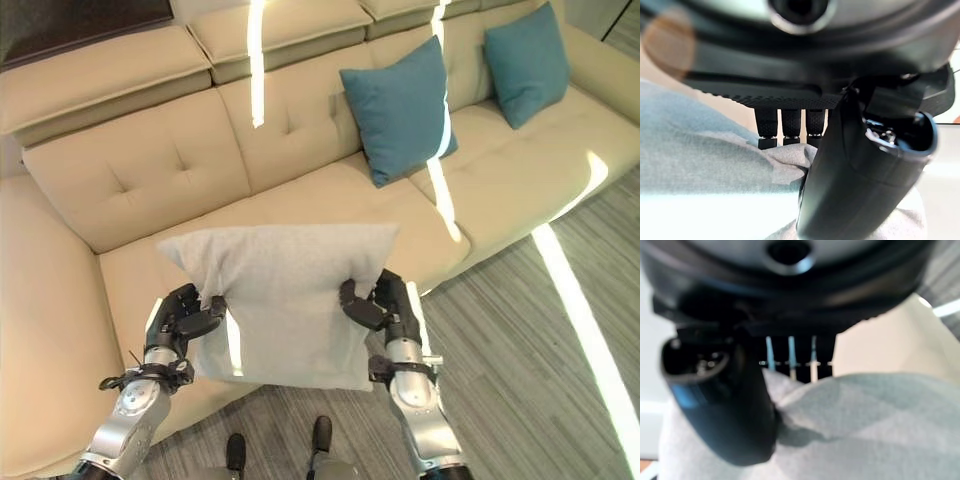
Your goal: Pick up all the scattered cushions and arrange them neatly on the sofa.
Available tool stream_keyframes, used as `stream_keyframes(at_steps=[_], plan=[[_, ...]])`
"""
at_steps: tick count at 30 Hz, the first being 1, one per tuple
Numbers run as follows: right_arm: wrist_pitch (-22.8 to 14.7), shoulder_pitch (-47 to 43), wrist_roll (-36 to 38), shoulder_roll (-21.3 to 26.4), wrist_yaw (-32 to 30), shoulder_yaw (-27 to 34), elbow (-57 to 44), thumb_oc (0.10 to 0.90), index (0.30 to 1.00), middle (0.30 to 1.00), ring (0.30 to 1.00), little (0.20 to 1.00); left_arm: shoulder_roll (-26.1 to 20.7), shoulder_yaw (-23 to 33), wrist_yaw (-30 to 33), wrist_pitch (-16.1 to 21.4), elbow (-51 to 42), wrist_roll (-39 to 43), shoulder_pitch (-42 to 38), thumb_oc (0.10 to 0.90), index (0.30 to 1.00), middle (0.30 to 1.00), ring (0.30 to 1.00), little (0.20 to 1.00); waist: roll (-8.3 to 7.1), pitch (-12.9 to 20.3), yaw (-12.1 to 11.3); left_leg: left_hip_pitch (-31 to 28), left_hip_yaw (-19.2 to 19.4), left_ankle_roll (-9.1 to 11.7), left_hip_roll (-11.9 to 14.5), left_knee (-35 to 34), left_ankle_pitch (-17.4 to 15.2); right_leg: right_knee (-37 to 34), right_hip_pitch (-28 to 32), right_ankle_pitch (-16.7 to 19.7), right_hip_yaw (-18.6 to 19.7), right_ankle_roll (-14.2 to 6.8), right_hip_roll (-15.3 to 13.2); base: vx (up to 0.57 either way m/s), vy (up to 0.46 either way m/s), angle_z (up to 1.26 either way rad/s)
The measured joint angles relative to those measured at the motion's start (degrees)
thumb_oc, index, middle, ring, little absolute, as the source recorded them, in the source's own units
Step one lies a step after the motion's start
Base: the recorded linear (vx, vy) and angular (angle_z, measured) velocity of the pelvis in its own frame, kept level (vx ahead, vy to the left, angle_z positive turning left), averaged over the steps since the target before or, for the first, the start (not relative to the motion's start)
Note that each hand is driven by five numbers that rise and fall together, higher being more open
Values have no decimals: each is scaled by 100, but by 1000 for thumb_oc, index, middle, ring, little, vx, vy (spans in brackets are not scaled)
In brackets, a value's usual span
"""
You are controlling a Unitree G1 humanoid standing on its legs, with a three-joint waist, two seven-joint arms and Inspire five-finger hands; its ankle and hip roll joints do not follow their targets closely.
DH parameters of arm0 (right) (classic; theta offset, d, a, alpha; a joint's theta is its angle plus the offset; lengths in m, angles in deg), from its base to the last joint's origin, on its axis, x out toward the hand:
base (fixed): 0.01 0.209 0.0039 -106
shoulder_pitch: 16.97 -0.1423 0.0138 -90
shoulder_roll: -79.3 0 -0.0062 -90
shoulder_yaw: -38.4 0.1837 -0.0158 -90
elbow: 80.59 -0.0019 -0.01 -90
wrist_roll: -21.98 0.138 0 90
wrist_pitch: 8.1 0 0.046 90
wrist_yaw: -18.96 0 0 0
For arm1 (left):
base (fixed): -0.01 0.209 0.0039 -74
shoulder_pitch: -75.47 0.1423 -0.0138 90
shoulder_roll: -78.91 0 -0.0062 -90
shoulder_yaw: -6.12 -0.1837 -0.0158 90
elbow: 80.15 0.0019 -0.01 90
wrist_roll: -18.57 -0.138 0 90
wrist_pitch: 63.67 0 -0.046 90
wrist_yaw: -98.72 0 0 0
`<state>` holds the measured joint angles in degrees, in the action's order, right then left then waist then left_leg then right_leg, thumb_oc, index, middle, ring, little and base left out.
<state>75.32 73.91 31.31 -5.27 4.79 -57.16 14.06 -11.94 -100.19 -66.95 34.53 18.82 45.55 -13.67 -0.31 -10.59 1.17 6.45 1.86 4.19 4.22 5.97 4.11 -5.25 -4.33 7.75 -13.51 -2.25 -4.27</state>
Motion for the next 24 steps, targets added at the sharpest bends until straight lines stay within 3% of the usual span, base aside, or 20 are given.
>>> stream_keyframes(at_steps=[3,5,6,10,11,12,13,17,20,22,23,24], plan=[[0,67,1,95,-16,66,-5,400,300,300,300,300,34,-164,-5,0,-1,3,3,400,300,300,300,300,42,-1,-11,147,82,73,9,347,60,-3,213,-215,-251,217,56,82,-100,51],[-8,150,4,105,-120,196,-58,400,300,300,300,300,72,-267,-44,0,-8,1,-129,400,300,300,300,300,74,14,121,462,530,30,-29,390,36,-5,249,-337,-694,275,53,134,-43,95],[-8,153,5,70,-147,243,-58,400,300,300,300,300,74,-293,-47,1,-9,1,-177,400,300,300,300,300,75,11,133,547,786,-28,-54,308,-1,-4,220,-364,-743,285,62,105,-3,52],[-9,140,2,52,-192,263,-71,400,300,300,300,300,28,-330,-50,0,10,0,-227,400,300,300,300,300,128,8,136,837,1192,-68,-192,62,1,-5,172,-497,-828,367,105,212,59,22],[-7,139,1,44,-226,239,-68,400,300,300,300,300,16,-315,-50,-1,14,1,-187,400,300,300,300,300,167,20,83,783,1197,-222,-197,-351,72,28,185,-474,-787,304,141,306,129,-31],[-5,155,-2,75,-226,179,-67,400,300,300,300,300,-7,-298,-49,-1,11,1,-139,400,300,300,300,300,343,27,69,563,1060,-327,-55,-643,283,65,310,-578,-702,154,298,299,129,-42],[-2,171,-3,8,-228,160,-62,400,300,300,300,300,-55,-282,-49,-7,13,2,-139,400,300,300,300,300,302,14,76,471,1098,-538,-99,-676,381,131,355,-659,-665,50,238,274,186,-21],[-9,218,-3,-5,-179,143,-114,400,300,300,300,300,-155,-238,-90,-8,-30,-1,-167,400,300,300,300,300,202,21,81,239,1206,-714,-429,-766,239,648,280,-943,-556,-202,-192,125,146,-3],[7,172,-5,-5,-82,86,-113,400,300,300,300,300,-232,-139,-94,-10,-38,-2,-177,400,300,300,300,300,167,10,14,77,1177,-810,-589,-812,166,1738,-75,-1272,-365,-477,-490,91,123,3],[8,204,-8,-51,-72,50,-106,400,300,300,300,300,-287,-140,-94,-10,-34,-1,-175,400,300,300,300,300,158,-35,-19,-171,1015,-968,-539,-783,62,3280,-606,-1450,-153,-566,-675,134,31,24],[3,247,-9,-114,-54,57,-114,400,300,300,300,300,-337,-131,-96,-11,-38,-2,-178,400,300,300,300,300,124,-40,58,-310,828,-1040,-555,-802,-47,3528,-718,-1634,64,-699,-729,234,-13,53],[-5,224,-11,-147,-37,62,-118,400,300,300,300,300,-350,-108,-99,-2,-55,-2,-179,400,300,300,300,300,97,-34,39,-389,764,-960,-552,-848,-140,3348,-787,-1658,192,-719,-736,231,-42,60]])
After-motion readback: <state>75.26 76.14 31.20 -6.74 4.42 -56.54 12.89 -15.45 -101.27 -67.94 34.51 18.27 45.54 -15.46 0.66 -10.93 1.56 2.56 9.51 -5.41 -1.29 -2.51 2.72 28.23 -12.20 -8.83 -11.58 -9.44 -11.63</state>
